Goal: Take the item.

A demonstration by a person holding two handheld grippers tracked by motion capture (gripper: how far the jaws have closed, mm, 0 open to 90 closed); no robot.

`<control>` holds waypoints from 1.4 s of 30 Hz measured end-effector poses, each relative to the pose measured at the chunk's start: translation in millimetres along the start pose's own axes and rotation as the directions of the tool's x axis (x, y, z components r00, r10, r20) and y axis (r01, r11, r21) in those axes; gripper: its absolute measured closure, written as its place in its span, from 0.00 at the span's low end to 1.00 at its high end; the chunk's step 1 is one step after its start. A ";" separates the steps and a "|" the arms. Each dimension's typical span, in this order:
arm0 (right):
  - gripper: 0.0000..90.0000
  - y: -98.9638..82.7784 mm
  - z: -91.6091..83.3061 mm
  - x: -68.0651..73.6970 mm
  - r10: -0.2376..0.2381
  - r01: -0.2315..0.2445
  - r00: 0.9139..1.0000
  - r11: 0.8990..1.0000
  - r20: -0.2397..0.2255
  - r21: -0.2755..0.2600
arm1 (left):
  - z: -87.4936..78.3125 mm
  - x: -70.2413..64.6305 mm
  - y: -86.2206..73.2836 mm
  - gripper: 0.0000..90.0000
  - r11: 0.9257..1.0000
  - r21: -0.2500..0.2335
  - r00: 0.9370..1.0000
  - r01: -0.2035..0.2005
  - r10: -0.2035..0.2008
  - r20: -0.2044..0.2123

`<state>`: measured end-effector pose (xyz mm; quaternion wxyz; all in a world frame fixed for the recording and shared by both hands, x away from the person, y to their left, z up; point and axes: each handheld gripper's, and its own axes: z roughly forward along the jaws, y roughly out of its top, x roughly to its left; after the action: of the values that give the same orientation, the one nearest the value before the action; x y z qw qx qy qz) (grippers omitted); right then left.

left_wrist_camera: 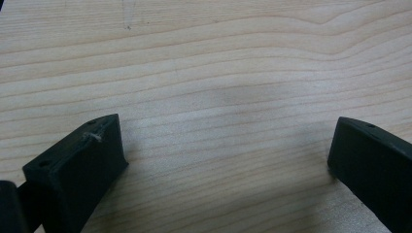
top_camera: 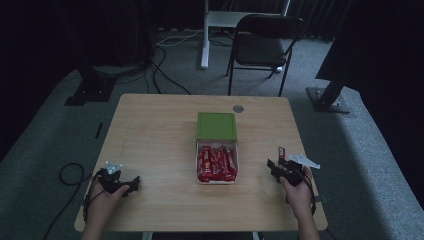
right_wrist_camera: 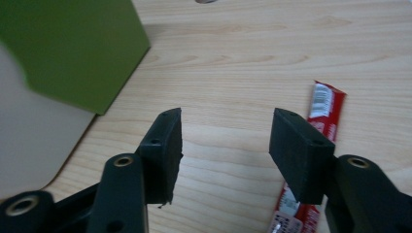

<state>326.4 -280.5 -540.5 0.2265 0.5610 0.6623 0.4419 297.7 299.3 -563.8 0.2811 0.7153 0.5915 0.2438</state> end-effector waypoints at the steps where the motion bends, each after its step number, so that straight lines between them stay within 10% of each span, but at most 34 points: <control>1: 0.46 -0.2 -0.3 3.2 -0.015 0.015 1.000 1.000 -0.020 -0.006 | 0.0 0.0 0.0 0.00 1.000 0.000 1.000 0.000 0.000 0.000; 17: 0.26 -3.5 -1.3 19.4 -0.110 0.105 0.985 0.994 -0.133 -0.039 | 0.0 0.0 0.0 0.01 1.000 0.000 1.000 0.000 0.000 0.000; 25: 0.21 -15.4 3.1 31.4 -0.244 0.262 0.928 0.965 -0.280 0.026 | 0.0 0.0 0.0 0.01 1.000 0.000 1.000 0.000 0.000 0.000; 28: 0.21 -19.6 4.3 35.2 -0.289 0.324 0.894 0.945 -0.342 0.047 | 0.0 0.0 0.0 0.01 1.000 0.000 1.000 0.000 0.000 0.000; 35: 0.26 -25.9 7.6 44.3 -0.342 0.392 0.865 0.917 -0.367 0.070 | 0.0 0.0 0.0 0.00 1.000 0.000 1.000 0.000 0.000 0.000; 42: 0.28 -33.5 12.2 53.1 -0.437 0.498 0.825 0.862 -0.358 0.095 | 0.0 0.0 0.0 0.01 1.000 0.000 1.000 0.000 0.000 0.000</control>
<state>303.7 -225.7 -564.3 0.1632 0.3191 0.8457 0.3954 297.7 299.3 -563.8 0.2812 0.7153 0.5914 0.2438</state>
